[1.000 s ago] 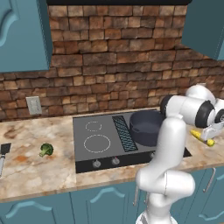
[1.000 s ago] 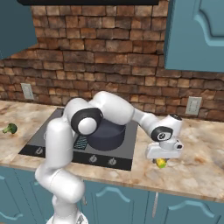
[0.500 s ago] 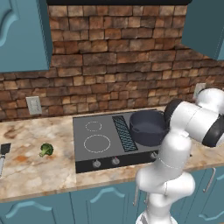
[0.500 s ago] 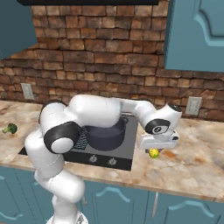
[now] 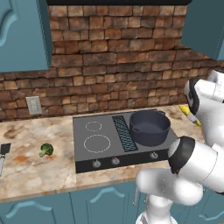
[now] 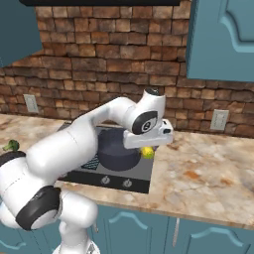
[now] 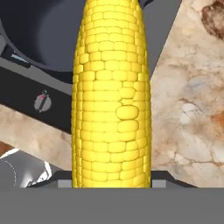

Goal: Put the broccoli and corn in the pot. Retrieve the spatula and lightly stir the vegetables in the pot.

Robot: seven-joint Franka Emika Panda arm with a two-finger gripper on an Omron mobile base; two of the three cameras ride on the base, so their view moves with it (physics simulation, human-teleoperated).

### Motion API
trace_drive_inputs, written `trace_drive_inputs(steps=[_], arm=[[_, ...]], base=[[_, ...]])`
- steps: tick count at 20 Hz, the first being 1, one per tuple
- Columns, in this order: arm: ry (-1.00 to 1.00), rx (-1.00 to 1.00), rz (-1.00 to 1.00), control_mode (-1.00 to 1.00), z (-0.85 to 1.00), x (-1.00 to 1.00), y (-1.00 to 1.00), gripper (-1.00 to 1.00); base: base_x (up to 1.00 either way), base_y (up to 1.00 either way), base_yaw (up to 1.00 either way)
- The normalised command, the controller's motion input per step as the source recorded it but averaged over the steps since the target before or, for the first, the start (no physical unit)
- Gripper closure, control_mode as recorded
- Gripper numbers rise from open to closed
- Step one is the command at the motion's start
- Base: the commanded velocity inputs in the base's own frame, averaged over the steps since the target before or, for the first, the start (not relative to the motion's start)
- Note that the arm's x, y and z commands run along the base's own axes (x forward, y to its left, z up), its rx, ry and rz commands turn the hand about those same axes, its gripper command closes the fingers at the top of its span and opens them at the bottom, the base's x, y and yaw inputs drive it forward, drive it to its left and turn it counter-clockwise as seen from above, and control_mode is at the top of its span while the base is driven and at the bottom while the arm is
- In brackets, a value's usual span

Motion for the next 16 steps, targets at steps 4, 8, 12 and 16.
trace_drive_inputs(steps=[4,8,12,16], arm=[[-0.01,-0.05,0.00,-1.00,0.04,0.01,1.00,1.00],[0.00,0.00,0.00,-1.00,0.19,0.16,0.96,1.00],[0.00,0.00,-0.04,-1.00,0.24,0.20,0.68,1.00],[0.00,0.00,0.00,-1.00,-0.04,0.40,0.07,1.00]], base=[[0.00,0.00,0.00],[0.00,0.00,0.00],[0.00,0.00,0.00],[0.00,0.00,0.00]])
